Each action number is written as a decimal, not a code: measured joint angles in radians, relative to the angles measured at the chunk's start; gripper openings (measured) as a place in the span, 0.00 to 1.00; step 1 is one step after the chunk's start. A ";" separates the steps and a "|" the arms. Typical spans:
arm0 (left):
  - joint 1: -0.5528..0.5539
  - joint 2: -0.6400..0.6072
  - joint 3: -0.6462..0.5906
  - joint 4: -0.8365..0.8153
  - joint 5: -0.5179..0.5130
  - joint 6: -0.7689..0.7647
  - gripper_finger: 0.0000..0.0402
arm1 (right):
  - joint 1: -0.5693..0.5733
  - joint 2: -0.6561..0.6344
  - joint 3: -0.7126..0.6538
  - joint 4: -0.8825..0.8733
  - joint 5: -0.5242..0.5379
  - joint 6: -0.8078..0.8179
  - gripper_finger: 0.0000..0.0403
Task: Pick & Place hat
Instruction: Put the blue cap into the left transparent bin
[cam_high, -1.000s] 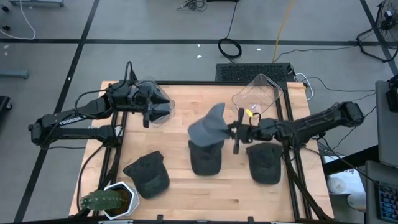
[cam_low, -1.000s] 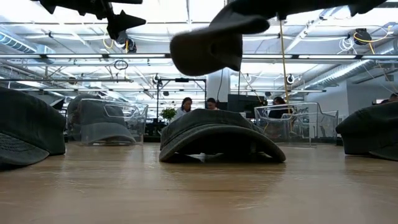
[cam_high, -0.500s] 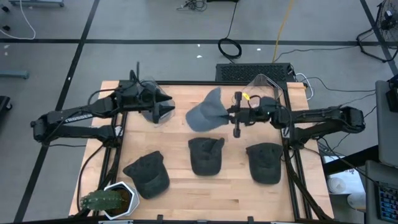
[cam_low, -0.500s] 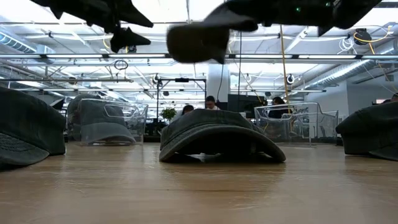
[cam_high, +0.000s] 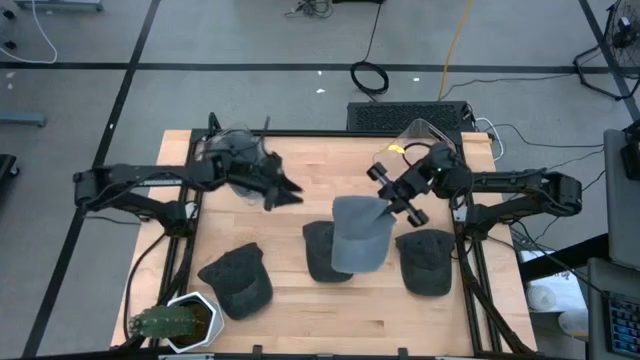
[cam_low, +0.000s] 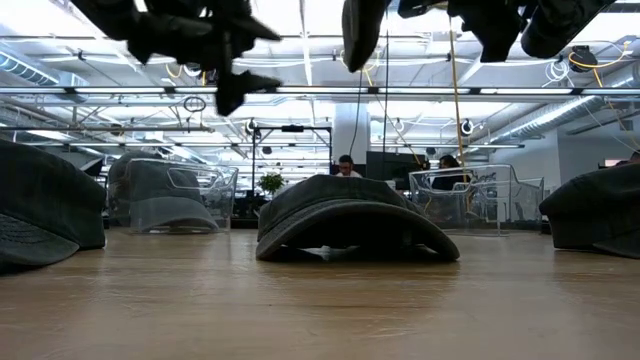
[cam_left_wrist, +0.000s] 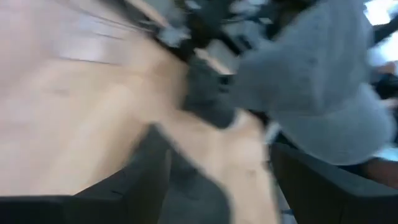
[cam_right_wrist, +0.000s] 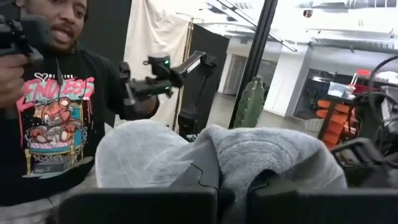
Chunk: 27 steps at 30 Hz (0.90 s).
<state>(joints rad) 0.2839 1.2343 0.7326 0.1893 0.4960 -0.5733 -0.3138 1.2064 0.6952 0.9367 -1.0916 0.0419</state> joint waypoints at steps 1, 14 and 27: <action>-0.020 0.029 0.000 0.063 0.004 -0.025 0.71 | 0.000 0.000 0.000 0.003 0.000 0.005 0.00; -0.178 0.260 0.000 0.603 -0.013 -0.413 0.71 | -0.029 -0.009 0.014 0.072 -0.010 -0.042 0.00; -0.232 0.399 0.139 0.652 -0.037 -0.465 0.71 | -0.024 0.002 0.014 0.011 0.013 -0.140 0.00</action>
<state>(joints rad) 0.0520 1.6333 0.8712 0.8415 0.4586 -1.0380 -0.3379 1.2083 0.7094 0.9476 -1.0782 -0.0978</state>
